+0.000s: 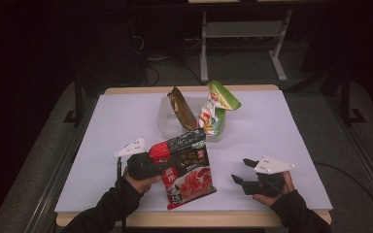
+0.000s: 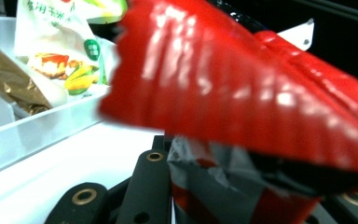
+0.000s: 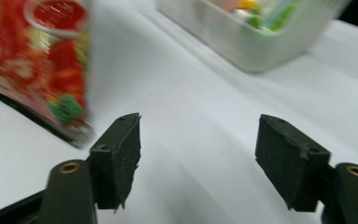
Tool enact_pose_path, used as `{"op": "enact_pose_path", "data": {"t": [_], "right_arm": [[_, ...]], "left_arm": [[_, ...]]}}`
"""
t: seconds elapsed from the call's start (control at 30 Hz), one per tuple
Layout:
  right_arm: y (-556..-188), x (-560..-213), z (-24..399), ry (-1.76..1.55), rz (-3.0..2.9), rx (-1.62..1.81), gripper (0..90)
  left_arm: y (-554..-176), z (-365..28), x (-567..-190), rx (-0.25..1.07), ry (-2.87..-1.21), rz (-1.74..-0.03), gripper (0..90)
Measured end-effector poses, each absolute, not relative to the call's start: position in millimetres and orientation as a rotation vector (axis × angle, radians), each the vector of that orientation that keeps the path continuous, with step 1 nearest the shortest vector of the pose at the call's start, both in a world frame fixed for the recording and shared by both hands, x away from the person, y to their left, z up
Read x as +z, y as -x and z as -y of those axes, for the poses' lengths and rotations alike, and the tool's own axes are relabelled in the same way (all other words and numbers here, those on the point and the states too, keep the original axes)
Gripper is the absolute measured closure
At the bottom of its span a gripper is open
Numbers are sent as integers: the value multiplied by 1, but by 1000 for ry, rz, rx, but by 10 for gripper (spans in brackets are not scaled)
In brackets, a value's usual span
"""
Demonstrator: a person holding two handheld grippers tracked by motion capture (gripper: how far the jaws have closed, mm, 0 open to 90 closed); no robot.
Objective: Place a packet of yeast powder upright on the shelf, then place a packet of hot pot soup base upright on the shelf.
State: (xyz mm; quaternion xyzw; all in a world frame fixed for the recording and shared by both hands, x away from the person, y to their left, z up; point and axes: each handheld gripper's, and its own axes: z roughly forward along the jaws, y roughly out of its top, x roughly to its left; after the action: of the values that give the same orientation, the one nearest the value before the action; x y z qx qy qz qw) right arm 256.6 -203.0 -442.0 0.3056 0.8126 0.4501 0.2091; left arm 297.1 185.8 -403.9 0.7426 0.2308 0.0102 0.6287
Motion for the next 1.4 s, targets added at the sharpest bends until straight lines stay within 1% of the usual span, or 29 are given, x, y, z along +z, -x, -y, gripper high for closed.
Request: {"op": "enact_pose_path", "data": {"t": [0.2, 0.5, 0.67, 1.1, 1.4], "right_arm": [[-254, -448, 204, -851, -2258, 1204, 256], [-254, -445, 204, -866, -2240, 1220, 265], [-255, -445, 206, -887, -2223, 1230, 263], [-257, -444, 207, -919, -2192, 1239, 256], [-258, -444, 211, -936, -2177, 1257, 255]], "left_arm": [[-297, -190, -401, 88, -1668, -541, 786], [-300, -198, -393, 169, -1651, -564, 797], [-299, -202, -385, 242, -1646, -568, 799], [-303, -214, -374, 338, -1622, -580, 805], [-306, -228, -364, 410, -1564, -619, 804]]}}
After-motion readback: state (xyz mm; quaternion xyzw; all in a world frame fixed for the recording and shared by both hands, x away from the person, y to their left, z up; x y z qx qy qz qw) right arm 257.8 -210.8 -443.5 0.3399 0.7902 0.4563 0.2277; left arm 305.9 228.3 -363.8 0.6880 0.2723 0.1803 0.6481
